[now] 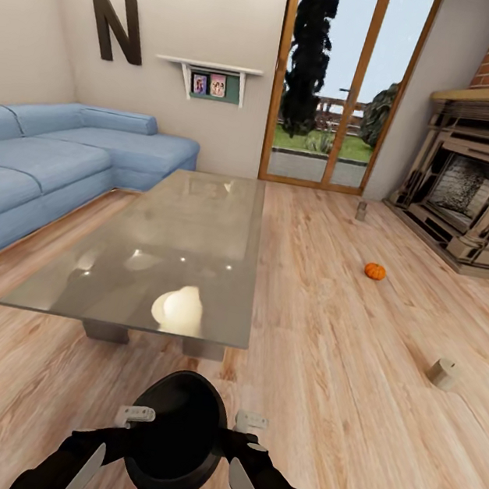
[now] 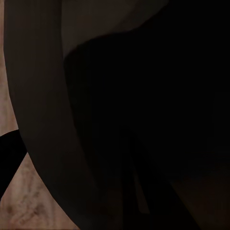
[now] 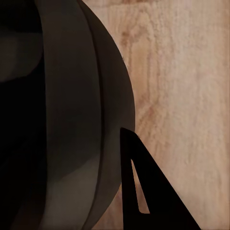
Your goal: Place each of the two pumpkins and all three candles from the living room inside a cabinet in the living room (use any cabinet), then make sure every cabinet is closed, and position the cauldron so it is next to a table in the living room.
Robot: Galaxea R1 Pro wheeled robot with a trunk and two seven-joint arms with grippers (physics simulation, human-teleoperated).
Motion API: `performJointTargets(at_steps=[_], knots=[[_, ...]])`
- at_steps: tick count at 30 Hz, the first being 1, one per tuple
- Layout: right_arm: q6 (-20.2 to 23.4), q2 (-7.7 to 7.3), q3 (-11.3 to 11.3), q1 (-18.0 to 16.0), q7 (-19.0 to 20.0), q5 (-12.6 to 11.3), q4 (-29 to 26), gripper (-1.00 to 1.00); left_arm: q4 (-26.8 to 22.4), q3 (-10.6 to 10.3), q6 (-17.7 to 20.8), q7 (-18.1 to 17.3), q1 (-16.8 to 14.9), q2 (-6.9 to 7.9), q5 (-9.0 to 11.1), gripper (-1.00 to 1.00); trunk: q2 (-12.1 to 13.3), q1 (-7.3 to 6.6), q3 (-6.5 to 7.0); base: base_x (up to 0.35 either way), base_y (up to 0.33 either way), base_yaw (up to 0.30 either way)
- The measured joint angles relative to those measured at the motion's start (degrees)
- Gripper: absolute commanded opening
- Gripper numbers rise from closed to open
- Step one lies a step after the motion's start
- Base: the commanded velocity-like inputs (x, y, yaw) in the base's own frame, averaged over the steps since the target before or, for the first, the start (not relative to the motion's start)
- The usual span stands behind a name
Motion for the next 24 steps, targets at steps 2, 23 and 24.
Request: performJointTargets(at_steps=[2, 23, 24], knots=[[0.0, 0.0, 0.0, 0.0, 0.0, 0.0, 0.0, -1.0, 0.0, 0.0, 0.0, 0.0, 0.0, 0.0, 0.0, -1.0, 0.0, 0.0, 0.0, 0.087, 0.0, 0.0], [0.0, 0.0, 0.0, 0.0, 0.0, 0.1, 0.0, -1.0, 0.0, 0.0, 0.0, 0.0, 0.0, 0.0, 0.1, -1.0, 0.0, 0.01, 0.0, 0.075, 0.0, 0.0], [0.0, 0.0, 0.0, 0.0, 0.0, 0.1, 0.0, -1.0, 0.0, 0.0, 0.0, 0.1, 0.0, 0.0, 0.1, -1.0, 0.0, 0.01, 0.0, 0.004, 0.0, 0.0]])
